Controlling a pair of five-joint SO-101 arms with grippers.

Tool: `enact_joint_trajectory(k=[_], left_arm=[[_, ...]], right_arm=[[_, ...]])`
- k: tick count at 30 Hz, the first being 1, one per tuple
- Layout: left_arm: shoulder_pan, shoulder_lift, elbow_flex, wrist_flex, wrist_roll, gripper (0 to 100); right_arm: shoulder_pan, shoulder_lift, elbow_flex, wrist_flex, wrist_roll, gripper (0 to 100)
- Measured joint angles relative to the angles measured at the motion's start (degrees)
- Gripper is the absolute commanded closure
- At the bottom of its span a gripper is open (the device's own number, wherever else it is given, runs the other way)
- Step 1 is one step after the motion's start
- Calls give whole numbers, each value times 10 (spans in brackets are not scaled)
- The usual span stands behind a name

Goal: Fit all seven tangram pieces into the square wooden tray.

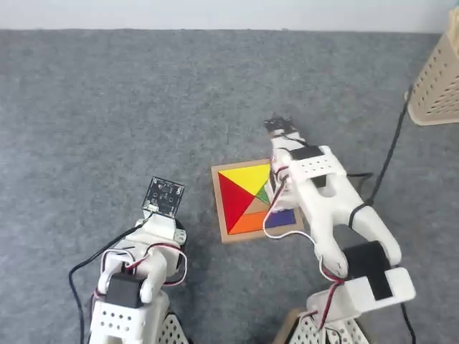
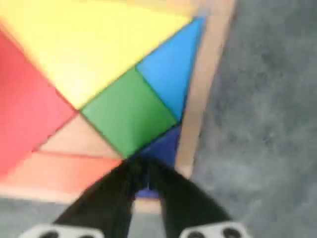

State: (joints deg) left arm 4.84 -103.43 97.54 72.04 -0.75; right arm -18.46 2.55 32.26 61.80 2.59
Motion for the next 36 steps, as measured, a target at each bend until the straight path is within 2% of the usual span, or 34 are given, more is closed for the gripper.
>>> enact_joint_trajectory(k=[8, 12, 19, 24, 32, 36], left_arm=[[0, 0, 0, 0, 0, 988], [0, 0, 0, 0, 0, 988], [0, 0, 0, 0, 0, 988], [0, 0, 0, 0, 0, 988], [0, 0, 0, 0, 0, 988], [0, 0, 0, 0, 0, 988]], right_arm=[[8, 1, 3, -13, 1, 991], [18, -45, 28, -12, -15, 991], [40, -238, 161, -47, -17, 991], [107, -389, 273, -59, -15, 991], [184, -625, 440, -60, 54, 990], [197, -760, 530, -60, 77, 989]])
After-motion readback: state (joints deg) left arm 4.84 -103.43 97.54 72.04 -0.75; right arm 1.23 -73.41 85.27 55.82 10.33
